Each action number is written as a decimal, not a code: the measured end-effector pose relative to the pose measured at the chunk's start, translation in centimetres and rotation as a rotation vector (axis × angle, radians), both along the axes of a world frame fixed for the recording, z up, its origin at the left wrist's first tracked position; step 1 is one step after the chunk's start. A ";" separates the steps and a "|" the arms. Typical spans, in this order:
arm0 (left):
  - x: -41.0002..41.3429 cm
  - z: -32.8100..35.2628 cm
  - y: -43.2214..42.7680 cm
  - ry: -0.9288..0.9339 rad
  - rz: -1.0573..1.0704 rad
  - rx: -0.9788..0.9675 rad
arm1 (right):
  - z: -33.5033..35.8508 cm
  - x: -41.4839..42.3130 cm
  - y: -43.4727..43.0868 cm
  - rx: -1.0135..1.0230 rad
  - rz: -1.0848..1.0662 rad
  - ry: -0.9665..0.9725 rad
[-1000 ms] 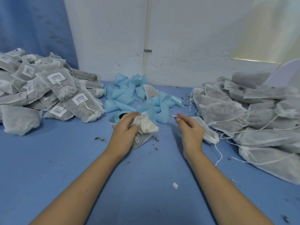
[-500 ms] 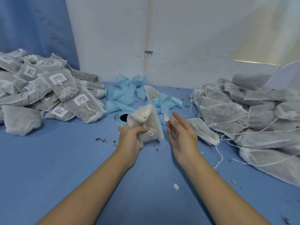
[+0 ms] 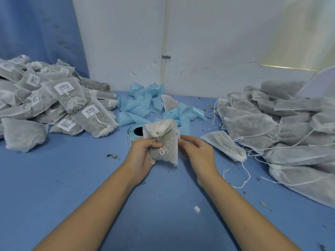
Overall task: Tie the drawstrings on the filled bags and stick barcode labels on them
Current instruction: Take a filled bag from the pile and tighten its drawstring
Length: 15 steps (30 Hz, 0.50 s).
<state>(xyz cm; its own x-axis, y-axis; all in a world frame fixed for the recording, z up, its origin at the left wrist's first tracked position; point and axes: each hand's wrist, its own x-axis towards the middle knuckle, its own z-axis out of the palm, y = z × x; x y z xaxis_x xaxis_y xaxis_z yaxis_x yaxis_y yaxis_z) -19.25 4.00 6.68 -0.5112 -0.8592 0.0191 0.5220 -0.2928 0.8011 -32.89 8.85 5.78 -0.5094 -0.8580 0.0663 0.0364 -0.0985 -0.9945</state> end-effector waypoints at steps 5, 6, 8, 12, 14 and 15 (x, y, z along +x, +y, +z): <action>-0.1 0.0 0.0 -0.102 0.016 -0.070 | 0.0 -0.4 0.2 0.025 -0.043 0.146; -0.1 0.0 -0.1 -0.120 0.026 -0.083 | 0.0 -0.5 0.2 0.026 -0.058 0.165; 0.0 -0.1 -0.4 -0.163 0.050 -0.101 | 0.1 -0.5 0.3 -0.001 -0.089 0.175; 0.1 -0.5 -0.5 -0.198 0.067 -0.105 | 0.1 -0.5 0.3 -0.003 -0.111 0.255; -0.2 -0.4 -0.5 -0.182 0.097 -0.114 | 0.2 -0.4 0.2 0.003 -0.126 0.248; -0.4 -0.3 -0.5 -0.159 0.138 -0.111 | 0.3 -0.4 0.2 -0.010 -0.149 0.216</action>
<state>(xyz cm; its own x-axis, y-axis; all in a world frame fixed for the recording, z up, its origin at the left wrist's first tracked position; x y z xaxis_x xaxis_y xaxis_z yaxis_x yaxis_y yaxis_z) -19.61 3.54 6.39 -0.3937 -0.9181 0.0463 0.4156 -0.1329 0.8998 -33.30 9.00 6.07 -0.6031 -0.7734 0.1952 -0.1926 -0.0963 -0.9765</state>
